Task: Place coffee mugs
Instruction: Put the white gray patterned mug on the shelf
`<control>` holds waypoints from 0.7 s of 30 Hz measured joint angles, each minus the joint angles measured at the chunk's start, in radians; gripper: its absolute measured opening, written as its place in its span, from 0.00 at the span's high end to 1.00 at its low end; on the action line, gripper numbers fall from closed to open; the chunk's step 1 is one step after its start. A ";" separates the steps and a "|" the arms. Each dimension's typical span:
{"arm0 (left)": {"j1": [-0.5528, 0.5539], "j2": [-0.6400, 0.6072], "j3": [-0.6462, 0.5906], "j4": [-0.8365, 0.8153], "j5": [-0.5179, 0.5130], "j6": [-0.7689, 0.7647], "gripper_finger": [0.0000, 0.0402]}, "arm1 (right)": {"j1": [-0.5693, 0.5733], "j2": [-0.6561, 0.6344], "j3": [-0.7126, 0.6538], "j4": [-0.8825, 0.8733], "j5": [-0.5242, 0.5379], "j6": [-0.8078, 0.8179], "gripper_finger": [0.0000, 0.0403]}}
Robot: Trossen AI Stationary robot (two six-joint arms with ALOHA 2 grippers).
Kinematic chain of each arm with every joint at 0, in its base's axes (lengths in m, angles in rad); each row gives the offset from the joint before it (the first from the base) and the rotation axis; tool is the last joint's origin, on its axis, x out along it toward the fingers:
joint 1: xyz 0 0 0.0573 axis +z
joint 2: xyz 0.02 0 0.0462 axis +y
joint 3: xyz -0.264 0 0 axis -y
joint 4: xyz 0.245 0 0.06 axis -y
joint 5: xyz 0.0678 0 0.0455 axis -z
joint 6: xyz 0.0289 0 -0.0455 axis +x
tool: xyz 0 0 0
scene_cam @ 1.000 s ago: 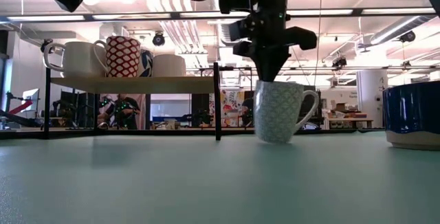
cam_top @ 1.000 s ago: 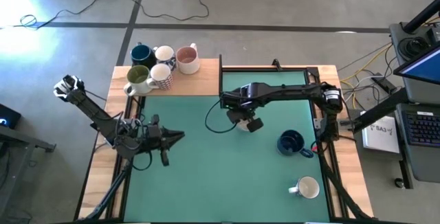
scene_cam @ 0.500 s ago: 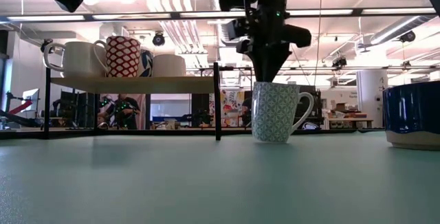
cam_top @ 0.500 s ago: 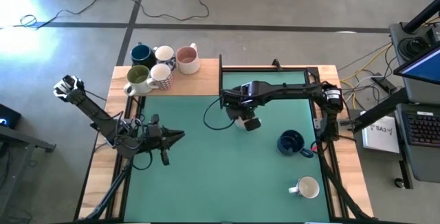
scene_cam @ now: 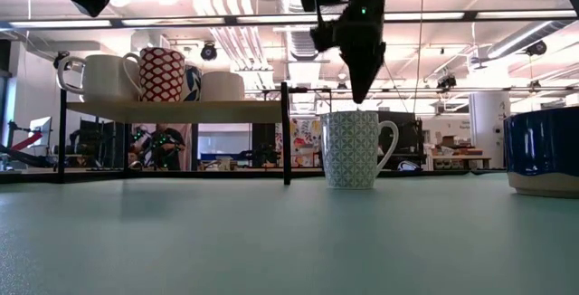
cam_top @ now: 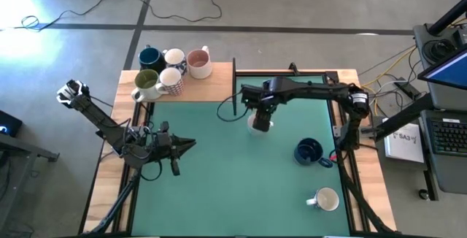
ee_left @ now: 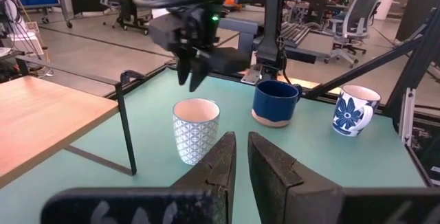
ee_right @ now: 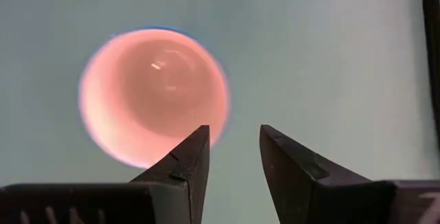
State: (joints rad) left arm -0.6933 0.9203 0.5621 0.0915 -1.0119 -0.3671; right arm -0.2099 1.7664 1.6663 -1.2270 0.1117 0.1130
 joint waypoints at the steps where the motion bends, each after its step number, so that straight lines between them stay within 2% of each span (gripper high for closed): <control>1: 0.000 0.000 0.000 -0.005 0.000 0.000 0.95 | -0.015 -0.001 -0.008 0.000 -0.008 0.025 0.71; 3: 0.000 0.000 0.000 -0.007 0.000 0.000 0.95 | -0.047 -0.004 -0.028 0.005 -0.040 0.064 0.71; 7: 0.000 0.000 0.000 -0.024 0.000 0.000 0.95 | -0.095 -0.006 -0.073 0.051 -0.183 0.112 0.71; 21: 0.000 0.000 0.000 -0.039 0.001 -0.002 0.95 | -0.103 -0.021 -0.144 0.134 -0.251 0.123 0.71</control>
State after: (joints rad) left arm -0.6933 0.9203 0.5621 0.0520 -1.0112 -0.3692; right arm -0.3131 1.7458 1.5220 -1.0935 -0.1393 0.2358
